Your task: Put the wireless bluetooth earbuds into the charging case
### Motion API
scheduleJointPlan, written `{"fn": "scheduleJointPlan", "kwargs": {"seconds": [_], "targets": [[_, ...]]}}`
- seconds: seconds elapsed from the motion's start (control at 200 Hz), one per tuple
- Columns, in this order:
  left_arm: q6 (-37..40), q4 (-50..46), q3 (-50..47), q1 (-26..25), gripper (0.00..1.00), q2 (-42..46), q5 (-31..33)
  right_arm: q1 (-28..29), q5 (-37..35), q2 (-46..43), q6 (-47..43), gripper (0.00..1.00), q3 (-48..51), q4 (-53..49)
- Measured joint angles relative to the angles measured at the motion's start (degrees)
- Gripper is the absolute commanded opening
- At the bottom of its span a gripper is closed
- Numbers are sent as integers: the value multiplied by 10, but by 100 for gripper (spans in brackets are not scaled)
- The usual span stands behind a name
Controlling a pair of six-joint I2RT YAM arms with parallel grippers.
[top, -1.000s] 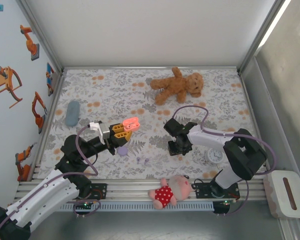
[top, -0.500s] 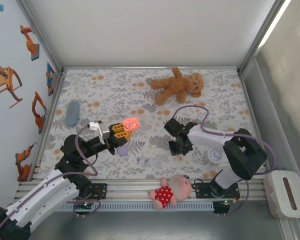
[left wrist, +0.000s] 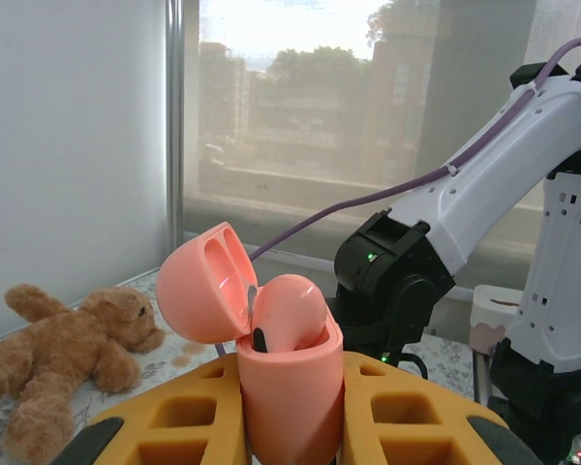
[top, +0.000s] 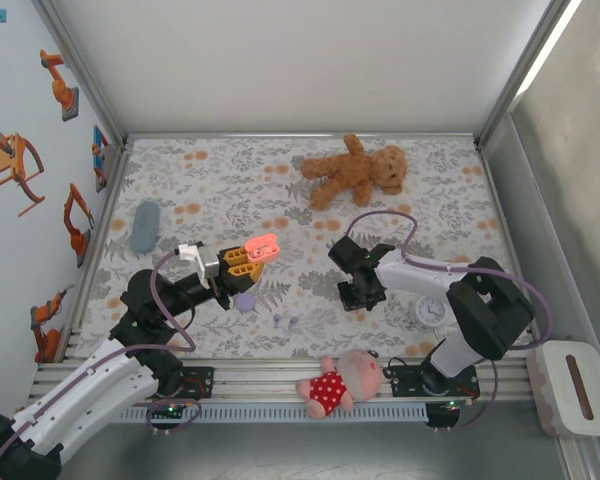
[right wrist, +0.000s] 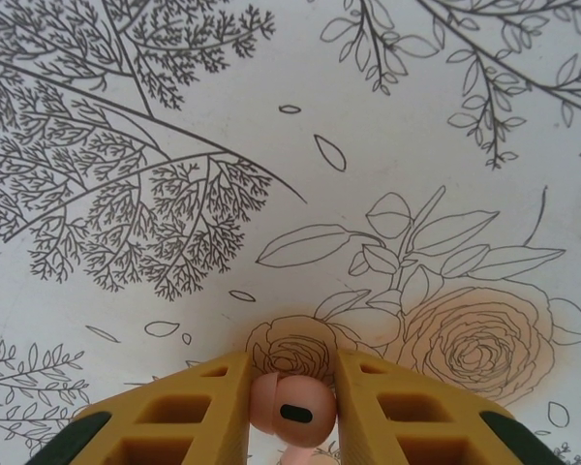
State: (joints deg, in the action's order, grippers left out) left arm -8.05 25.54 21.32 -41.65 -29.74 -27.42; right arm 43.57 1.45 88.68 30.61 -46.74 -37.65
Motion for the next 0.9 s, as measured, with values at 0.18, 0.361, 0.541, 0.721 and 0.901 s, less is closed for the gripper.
{"fn": "scheduleJointPlan", "kwargs": {"seconds": [0.18,0.361,0.541,0.721,0.901], "targets": [[0,0,0,0,0,3,0,0,-9,-21,-9,27,-5,-23],[0,0,0,0,0,5,6,0,-24,-60,-20,27,-33,-45],[-2,8,-2,0,0,-3,9,0,-45,-113,-35,27,-89,-73],[-12,33,-6,0,0,-32,10,0,-67,-158,-57,27,-171,-83],[-25,66,-6,-2,0,-69,12,12,-87,-190,-88,27,-252,-70]]}}
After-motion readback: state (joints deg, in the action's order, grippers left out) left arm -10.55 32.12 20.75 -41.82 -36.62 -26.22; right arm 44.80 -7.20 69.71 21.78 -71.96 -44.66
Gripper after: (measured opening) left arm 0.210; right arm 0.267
